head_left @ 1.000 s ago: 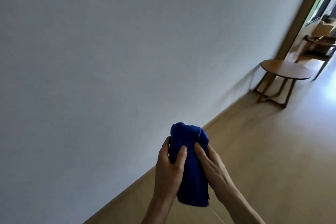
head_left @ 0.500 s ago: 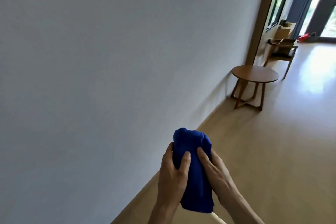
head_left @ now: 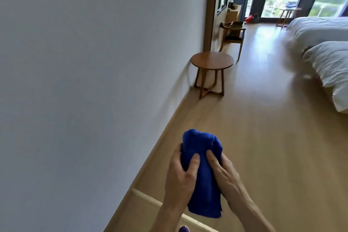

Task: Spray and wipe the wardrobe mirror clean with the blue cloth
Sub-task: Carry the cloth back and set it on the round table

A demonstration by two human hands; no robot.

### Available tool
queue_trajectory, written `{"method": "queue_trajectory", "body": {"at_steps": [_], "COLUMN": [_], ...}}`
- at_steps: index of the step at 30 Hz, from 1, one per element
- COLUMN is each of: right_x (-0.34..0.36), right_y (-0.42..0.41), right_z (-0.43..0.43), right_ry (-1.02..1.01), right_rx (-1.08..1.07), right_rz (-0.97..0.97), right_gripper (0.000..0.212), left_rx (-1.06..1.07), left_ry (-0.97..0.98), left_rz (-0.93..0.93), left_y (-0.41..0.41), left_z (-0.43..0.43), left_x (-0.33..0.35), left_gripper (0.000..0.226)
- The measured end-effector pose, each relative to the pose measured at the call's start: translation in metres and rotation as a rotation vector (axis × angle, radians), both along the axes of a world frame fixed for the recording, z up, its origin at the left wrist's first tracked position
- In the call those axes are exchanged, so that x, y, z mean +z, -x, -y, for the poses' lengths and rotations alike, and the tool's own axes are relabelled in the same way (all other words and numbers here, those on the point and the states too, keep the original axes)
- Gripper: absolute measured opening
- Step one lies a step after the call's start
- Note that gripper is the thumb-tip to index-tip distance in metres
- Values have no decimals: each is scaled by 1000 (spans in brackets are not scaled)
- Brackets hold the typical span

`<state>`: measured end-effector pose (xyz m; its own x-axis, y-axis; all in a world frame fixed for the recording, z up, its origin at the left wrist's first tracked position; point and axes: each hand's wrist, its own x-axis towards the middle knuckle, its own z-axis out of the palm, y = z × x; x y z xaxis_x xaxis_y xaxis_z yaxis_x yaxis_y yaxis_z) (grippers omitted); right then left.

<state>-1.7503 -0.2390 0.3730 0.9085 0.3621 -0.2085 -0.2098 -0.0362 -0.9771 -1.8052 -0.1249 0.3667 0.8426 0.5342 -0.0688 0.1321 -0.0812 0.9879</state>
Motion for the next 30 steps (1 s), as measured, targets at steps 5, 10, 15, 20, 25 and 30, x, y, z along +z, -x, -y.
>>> {"method": "queue_trajectory", "body": {"at_steps": [5, 10, 15, 20, 25, 30], "right_x": [7, 13, 16, 13, 7, 9], "right_y": [-86, -165, -218, -278, -350, -439], "right_z": [-11, -19, -26, -27, -18, -1], "right_ry": [12, 36, 38, 68, 41, -9], "right_rx": [-83, -168, -214, -226, -214, -189], "right_rz": [2, 25, 25, 20, 12, -3], "right_gripper": [21, 21, 20, 23, 22, 21], "left_rx": [-103, -202, -256, -264, -263, -239], "left_ry": [25, 51, 58, 63, 49, 38], "left_rz": [4, 3, 22, 23, 0, -26], "left_y": [-100, -191, -250, -310, -382, -469], "left_z": [-16, -29, -39, -41, -34, -15], "left_x": [-3, -2, 1, 1, -6, -6], "left_gripper": [50, 66, 67, 58, 75, 74]}}
